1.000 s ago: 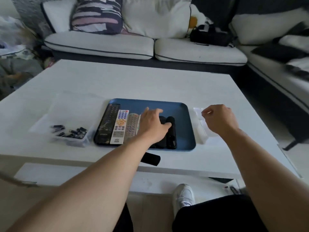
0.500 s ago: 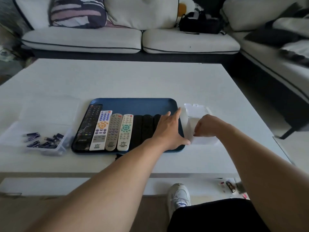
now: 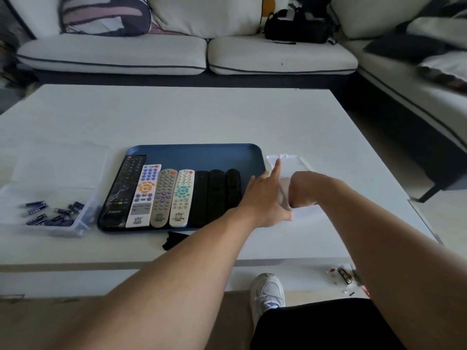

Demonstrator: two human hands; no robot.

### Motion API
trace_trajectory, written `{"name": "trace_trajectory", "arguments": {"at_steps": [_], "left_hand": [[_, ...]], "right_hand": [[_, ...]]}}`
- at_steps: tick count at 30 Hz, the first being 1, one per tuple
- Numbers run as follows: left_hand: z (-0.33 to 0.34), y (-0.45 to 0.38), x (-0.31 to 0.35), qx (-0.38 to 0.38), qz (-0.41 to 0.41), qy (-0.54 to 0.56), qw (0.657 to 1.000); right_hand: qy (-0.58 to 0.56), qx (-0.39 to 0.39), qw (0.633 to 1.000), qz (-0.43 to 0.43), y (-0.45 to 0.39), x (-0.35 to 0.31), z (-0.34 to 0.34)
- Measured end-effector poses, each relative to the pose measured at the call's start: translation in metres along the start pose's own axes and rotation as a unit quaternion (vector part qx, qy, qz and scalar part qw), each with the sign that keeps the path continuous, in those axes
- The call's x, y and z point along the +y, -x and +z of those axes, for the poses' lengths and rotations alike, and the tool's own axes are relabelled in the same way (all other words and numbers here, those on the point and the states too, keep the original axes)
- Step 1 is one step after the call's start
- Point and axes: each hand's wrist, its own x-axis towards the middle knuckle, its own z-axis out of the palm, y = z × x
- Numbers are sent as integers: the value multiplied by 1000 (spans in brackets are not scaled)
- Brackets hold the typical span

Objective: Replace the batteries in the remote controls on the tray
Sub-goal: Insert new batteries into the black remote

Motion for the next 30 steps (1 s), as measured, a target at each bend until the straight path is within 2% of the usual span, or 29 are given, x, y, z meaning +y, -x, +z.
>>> {"name": "trace_trajectory", "arguments": {"at_steps": [4, 8, 9, 11, 12, 13, 15, 17, 18, 19, 20, 21, 24, 25, 26, 27, 30], "left_hand": [[-12, 7, 4, -25, -2, -10, 1000], [-30, 9, -12, 0, -44, 15, 999], [-36, 8, -19, 14, -61, 32, 997], [-47, 11, -32, 65, -92, 69, 991], [-54, 14, -38, 97, -100, 90, 986], [-60, 18, -44, 128, -105, 113, 980], [-70, 26, -54, 178, -113, 154, 965], [-78, 34, -60, 209, -135, 175, 952], [-80, 37, -63, 222, -144, 181, 947], [-83, 42, -66, 232, -149, 182, 944], [-85, 46, -67, 241, -153, 181, 941], [-88, 51, -68, 250, -156, 176, 939], [-96, 62, -69, 268, -161, 175, 934], [-98, 66, -71, 272, -161, 177, 932], [-99, 68, -72, 272, -164, 175, 932], [-101, 71, -74, 273, -166, 171, 932], [-101, 76, -80, 272, -167, 178, 931]], "right_hand": [[-14, 28, 999, 38, -7, 8, 8], [18, 76, 997, -17, 8, 16, -6], [-17, 112, 993, -28, 13, 18, -11], [-185, 198, 961, -50, 20, 20, -15], [-297, 222, 926, -67, 20, 19, -14], [-420, 213, 878, -86, 22, 15, -15], [-647, 110, 745, -119, 26, 1, -12], [-795, -35, 596, -109, 28, -14, -9], [-826, -89, 549, -91, 30, -21, -8], [-828, -119, 542, -76, 29, -28, -7], [-806, -127, 575, -69, 29, -34, -6], [-761, -116, 635, -70, 26, -40, -3], [-507, -32, 856, -97, 24, -53, 7], [-398, 3, 909, -123, 25, -57, 10], [-302, 31, 941, -150, 25, -60, 13], [-231, 46, 957, -168, 26, -63, 16], [-149, 45, 973, -169, 28, -69, 20]]}}
